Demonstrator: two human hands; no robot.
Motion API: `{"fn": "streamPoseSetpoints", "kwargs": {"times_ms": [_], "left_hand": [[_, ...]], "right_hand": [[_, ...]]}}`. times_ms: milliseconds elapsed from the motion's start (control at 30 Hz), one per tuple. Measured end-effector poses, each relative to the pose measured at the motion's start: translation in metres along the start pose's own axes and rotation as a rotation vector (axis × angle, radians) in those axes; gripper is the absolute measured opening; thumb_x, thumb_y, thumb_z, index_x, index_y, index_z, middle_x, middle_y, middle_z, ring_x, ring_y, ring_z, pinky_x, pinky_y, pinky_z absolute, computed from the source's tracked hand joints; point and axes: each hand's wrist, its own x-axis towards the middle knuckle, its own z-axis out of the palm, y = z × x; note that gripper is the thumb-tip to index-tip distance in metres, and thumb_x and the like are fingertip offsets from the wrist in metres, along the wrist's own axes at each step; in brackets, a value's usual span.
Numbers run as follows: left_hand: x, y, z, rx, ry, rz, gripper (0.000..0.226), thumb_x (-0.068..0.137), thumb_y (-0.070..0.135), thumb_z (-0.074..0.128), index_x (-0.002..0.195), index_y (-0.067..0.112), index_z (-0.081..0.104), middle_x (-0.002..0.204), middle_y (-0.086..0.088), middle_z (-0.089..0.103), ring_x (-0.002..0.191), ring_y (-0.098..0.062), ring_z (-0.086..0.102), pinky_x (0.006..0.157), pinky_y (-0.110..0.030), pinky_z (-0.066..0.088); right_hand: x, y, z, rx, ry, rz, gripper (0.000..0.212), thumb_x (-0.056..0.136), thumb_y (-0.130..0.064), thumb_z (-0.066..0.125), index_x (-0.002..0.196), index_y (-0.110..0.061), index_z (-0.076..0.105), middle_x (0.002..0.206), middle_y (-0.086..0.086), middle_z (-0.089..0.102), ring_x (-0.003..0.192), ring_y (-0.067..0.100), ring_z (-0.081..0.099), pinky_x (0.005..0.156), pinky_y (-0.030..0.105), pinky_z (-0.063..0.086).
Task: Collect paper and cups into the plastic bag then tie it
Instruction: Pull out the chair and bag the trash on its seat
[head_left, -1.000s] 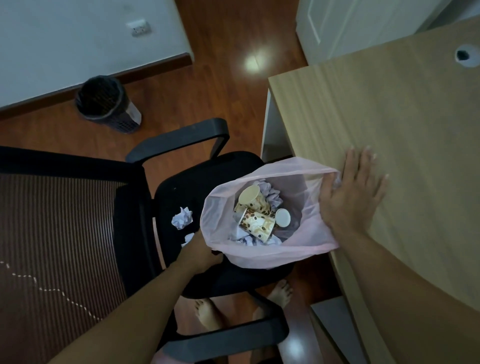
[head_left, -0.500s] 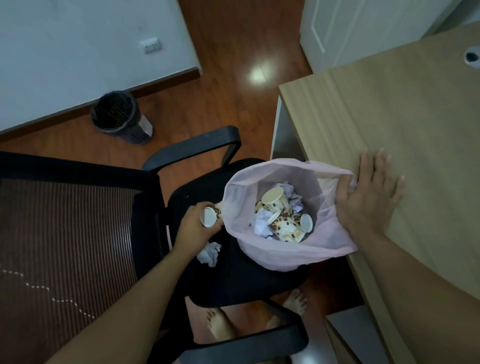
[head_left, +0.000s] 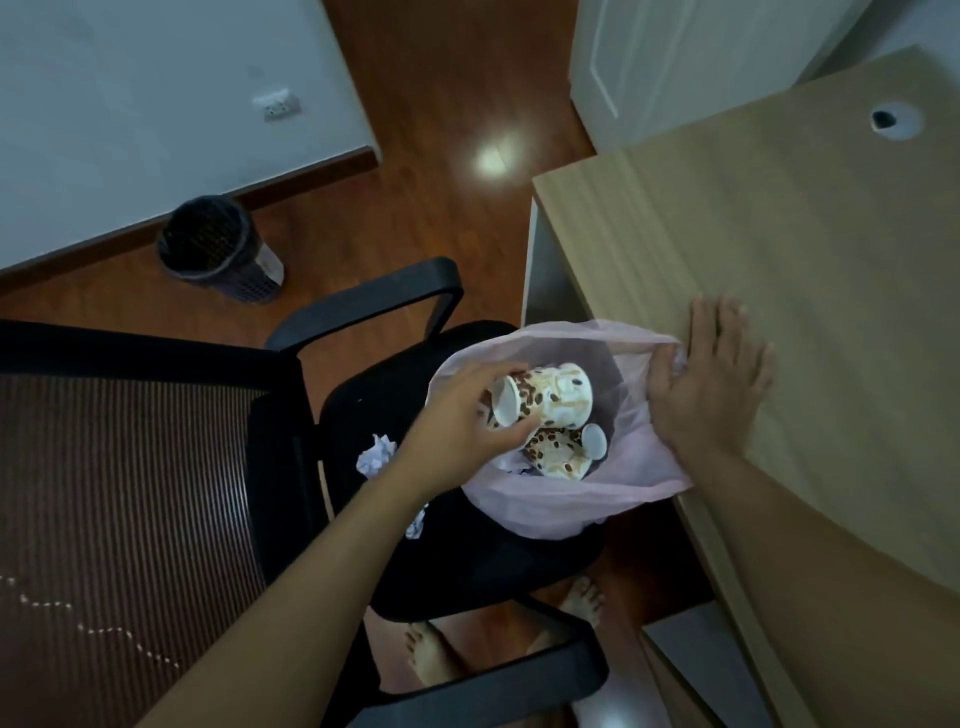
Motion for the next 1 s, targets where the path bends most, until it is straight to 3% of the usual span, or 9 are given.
{"fn": "streamPoseSetpoints", "kwargs": {"times_ms": [200, 300, 400, 533, 633, 700, 800, 867, 1000], "left_hand": [[0.001, -0.066, 0.037, 0.131, -0.005, -0.168, 0.067, 0.088, 0.055, 0.083, 0.148, 0.035, 0.061, 0.135, 0.016, 0.071, 0.124, -0.004, 0.063, 0.107, -0.031, 0.052], [-0.004, -0.082, 0.043, 0.129, -0.055, -0.13, 0.069, 0.091, 0.049, 0.081, 0.153, 0.033, 0.057, 0.145, 0.015, 0.067, 0.132, -0.005, 0.061, 0.114, -0.037, 0.05], [-0.004, -0.082, 0.042, 0.121, -0.064, -0.095, 0.064, 0.092, 0.051, 0.079, 0.15, 0.031, 0.058, 0.14, 0.016, 0.067, 0.128, -0.002, 0.061, 0.11, -0.037, 0.051], [-0.019, -0.063, 0.023, -0.008, 0.066, -0.082, 0.042, 0.099, 0.044, 0.076, 0.137, 0.026, 0.072, 0.131, 0.017, 0.074, 0.121, 0.001, 0.068, 0.107, -0.031, 0.055], [-0.041, -0.055, 0.006, -0.148, 0.305, -0.117, 0.022, 0.11, 0.029, 0.063, 0.111, 0.02, 0.082, 0.101, 0.009, 0.081, 0.095, -0.012, 0.078, 0.087, -0.032, 0.061], [-0.054, -0.067, 0.001, -0.135, 0.472, -0.209, 0.026, 0.113, 0.025, 0.056, 0.102, 0.02, 0.079, 0.091, 0.006, 0.078, 0.086, -0.014, 0.075, 0.079, -0.029, 0.059], [-0.071, -0.109, 0.006, -0.025, 0.549, -0.398, 0.015, 0.108, 0.023, 0.058, 0.108, 0.024, 0.073, 0.106, 0.009, 0.071, 0.096, -0.011, 0.07, 0.085, -0.036, 0.058], [-0.082, -0.142, 0.018, 0.013, 0.469, -0.564, 0.02, 0.1, 0.03, 0.064, 0.117, 0.021, 0.068, 0.117, 0.002, 0.065, 0.104, -0.015, 0.068, 0.092, -0.04, 0.059], [-0.094, -0.185, 0.054, 0.098, 0.154, -0.933, 0.07, 0.09, 0.043, 0.076, 0.151, 0.021, 0.049, 0.142, -0.016, 0.048, 0.131, -0.037, 0.056, 0.108, -0.045, 0.05]], "right_hand": [[0.0, 0.001, 0.005, -0.012, 0.031, 0.005, 0.067, 0.105, -0.043, 0.043, 0.169, -0.024, 0.034, 0.179, 0.006, 0.027, 0.166, 0.025, 0.022, 0.134, 0.058, 0.011], [0.0, 0.001, 0.005, -0.014, 0.028, 0.006, 0.067, 0.105, -0.044, 0.045, 0.169, -0.025, 0.034, 0.179, 0.005, 0.027, 0.167, 0.024, 0.021, 0.134, 0.058, 0.012], [0.001, 0.002, 0.006, -0.015, 0.031, 0.005, 0.067, 0.105, -0.044, 0.045, 0.169, -0.025, 0.034, 0.179, 0.005, 0.027, 0.166, 0.024, 0.021, 0.134, 0.058, 0.012], [0.0, 0.002, 0.006, -0.012, 0.029, -0.001, 0.067, 0.106, -0.043, 0.046, 0.169, -0.026, 0.033, 0.179, 0.005, 0.028, 0.166, 0.026, 0.022, 0.133, 0.06, 0.014], [0.001, 0.002, 0.006, -0.015, 0.033, 0.0, 0.067, 0.105, -0.042, 0.046, 0.169, -0.026, 0.033, 0.179, 0.005, 0.028, 0.166, 0.026, 0.023, 0.133, 0.06, 0.014], [0.001, 0.002, 0.006, -0.017, 0.034, 0.003, 0.067, 0.106, -0.043, 0.045, 0.169, -0.026, 0.033, 0.179, 0.005, 0.028, 0.166, 0.025, 0.023, 0.133, 0.059, 0.013], [0.0, 0.001, 0.005, -0.014, 0.029, 0.002, 0.067, 0.106, -0.043, 0.045, 0.17, -0.026, 0.032, 0.179, 0.005, 0.027, 0.167, 0.024, 0.021, 0.134, 0.059, 0.012], [0.0, 0.001, 0.005, -0.013, 0.029, 0.003, 0.067, 0.106, -0.043, 0.044, 0.17, -0.026, 0.032, 0.18, 0.005, 0.027, 0.167, 0.024, 0.021, 0.134, 0.059, 0.012], [0.001, 0.002, 0.006, -0.018, 0.02, 0.002, 0.067, 0.106, -0.044, 0.045, 0.169, -0.026, 0.033, 0.18, 0.005, 0.027, 0.167, 0.025, 0.021, 0.134, 0.059, 0.012]]}}
